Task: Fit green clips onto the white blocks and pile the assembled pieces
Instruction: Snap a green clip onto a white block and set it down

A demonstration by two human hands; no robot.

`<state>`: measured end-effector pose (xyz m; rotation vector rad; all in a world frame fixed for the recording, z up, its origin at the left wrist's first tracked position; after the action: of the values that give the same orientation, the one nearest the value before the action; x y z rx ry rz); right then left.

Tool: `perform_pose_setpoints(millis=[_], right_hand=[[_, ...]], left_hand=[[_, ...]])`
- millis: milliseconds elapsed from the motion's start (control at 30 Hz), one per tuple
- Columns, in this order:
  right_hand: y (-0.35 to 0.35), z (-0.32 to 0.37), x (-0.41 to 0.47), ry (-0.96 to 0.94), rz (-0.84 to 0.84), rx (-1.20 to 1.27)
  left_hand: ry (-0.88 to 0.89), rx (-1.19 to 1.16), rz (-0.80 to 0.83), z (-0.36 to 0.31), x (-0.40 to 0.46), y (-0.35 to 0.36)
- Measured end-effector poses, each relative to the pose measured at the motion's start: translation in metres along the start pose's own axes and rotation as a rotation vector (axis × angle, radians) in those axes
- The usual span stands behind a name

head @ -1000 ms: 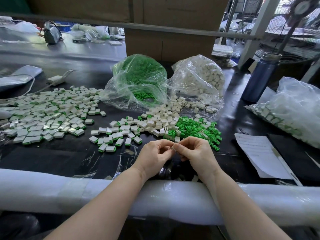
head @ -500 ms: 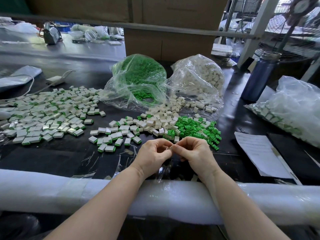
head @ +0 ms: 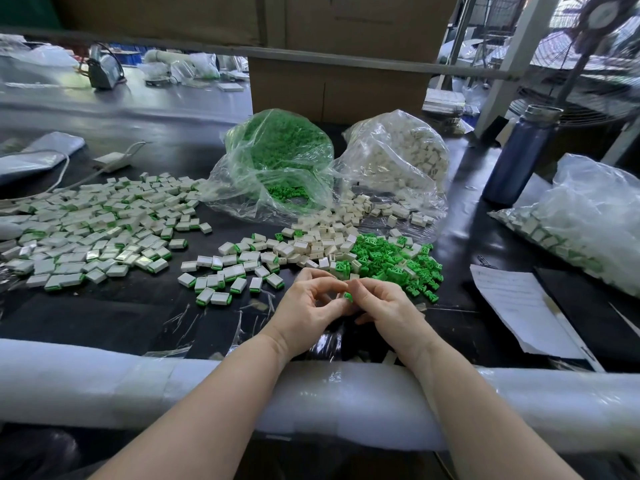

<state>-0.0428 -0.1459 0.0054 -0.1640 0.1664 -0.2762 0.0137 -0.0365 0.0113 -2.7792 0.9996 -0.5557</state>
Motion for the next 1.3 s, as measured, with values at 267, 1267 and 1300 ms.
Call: perform_pose_setpoints(millis=[267,1267,1300], right_hand=[[0.0003,0.0004,-0.0013,0.009,0.042,0.040],[0.0016,0.0003,-0.0009,-0.019,0.072,0.026],[0.0015,0.0003,-0.0009,-0.020,0.072,0.040]], left_hand=[[0.006,0.000,0.035,0.0001,0.0000,0.0033],[0.044,0.069,0.059,0.0001,-0.0002,0.0030],[0.052,0.082,0.069,-0.0004,-0.0004,0.0036]])
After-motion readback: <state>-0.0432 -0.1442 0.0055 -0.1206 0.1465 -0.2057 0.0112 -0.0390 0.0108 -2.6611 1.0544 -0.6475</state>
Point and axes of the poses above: each hand's wrist, its own x-axis towards the middle knuckle, its own y-axis out of the palm, z = x × y, the point moved 5 cm from there along x, towards the middle knuckle, and after that the axes turned 11 degrees about y, right-handed, at the moved point
